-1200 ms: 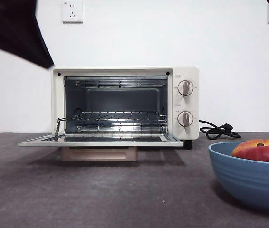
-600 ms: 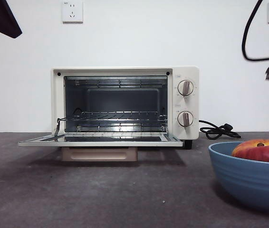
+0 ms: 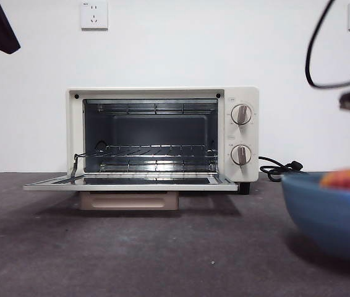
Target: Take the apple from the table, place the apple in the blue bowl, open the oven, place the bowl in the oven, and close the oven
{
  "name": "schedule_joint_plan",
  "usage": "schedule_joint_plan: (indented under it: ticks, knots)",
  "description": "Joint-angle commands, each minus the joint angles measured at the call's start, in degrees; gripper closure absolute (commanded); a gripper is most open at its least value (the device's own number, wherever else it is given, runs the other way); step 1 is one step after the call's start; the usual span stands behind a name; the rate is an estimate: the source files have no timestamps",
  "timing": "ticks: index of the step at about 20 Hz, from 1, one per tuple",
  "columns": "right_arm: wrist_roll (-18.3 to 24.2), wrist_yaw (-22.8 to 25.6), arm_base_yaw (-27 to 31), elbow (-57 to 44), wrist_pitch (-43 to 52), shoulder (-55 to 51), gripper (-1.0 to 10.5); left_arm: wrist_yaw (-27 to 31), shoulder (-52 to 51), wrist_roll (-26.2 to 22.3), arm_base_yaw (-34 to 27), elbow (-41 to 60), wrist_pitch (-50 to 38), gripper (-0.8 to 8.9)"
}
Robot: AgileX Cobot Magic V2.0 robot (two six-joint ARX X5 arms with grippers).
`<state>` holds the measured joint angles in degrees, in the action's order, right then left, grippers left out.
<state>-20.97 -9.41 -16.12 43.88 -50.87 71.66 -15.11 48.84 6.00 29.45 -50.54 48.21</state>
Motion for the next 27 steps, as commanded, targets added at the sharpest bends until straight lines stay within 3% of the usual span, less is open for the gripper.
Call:
schedule_joint_plan:
  ticks: [1, 6, 11, 19, 23, 27]
  knots:
    - [-3.7, -1.0, -0.9, 5.6, 0.5, -0.4, 9.6, 0.2, -0.2, 0.0, 0.2, 0.5, 0.6, 8.19]
    - [-7.6, -1.1, -6.1, 19.5, 0.5, 7.7, 9.6, 0.2, -1.8, 0.0, 0.2, 0.5, 2.0, 8.19]
    - [-11.2, -1.8, -9.2, 37.5, -0.4, 22.9, 9.6, 0.2, -5.0, 0.0, 0.2, 0.5, 2.0, 8.19]
    - [-17.1, -3.2, -11.7, 65.6, -9.9, 43.1, 9.6, 0.2, -8.7, 0.0, 0.2, 0.5, 4.2, 8.19]
    - [-23.0, -2.6, -11.7, 73.0, -11.3, 48.5, 9.6, 0.2, -10.0, 0.0, 0.1, 0.5, 4.3, 8.19]
    - [-30.5, -0.4, -11.7, 73.8, -11.1, 50.7, 9.6, 0.2, -10.2, 0.1, 0.1, 0.5, 4.5, 8.19]
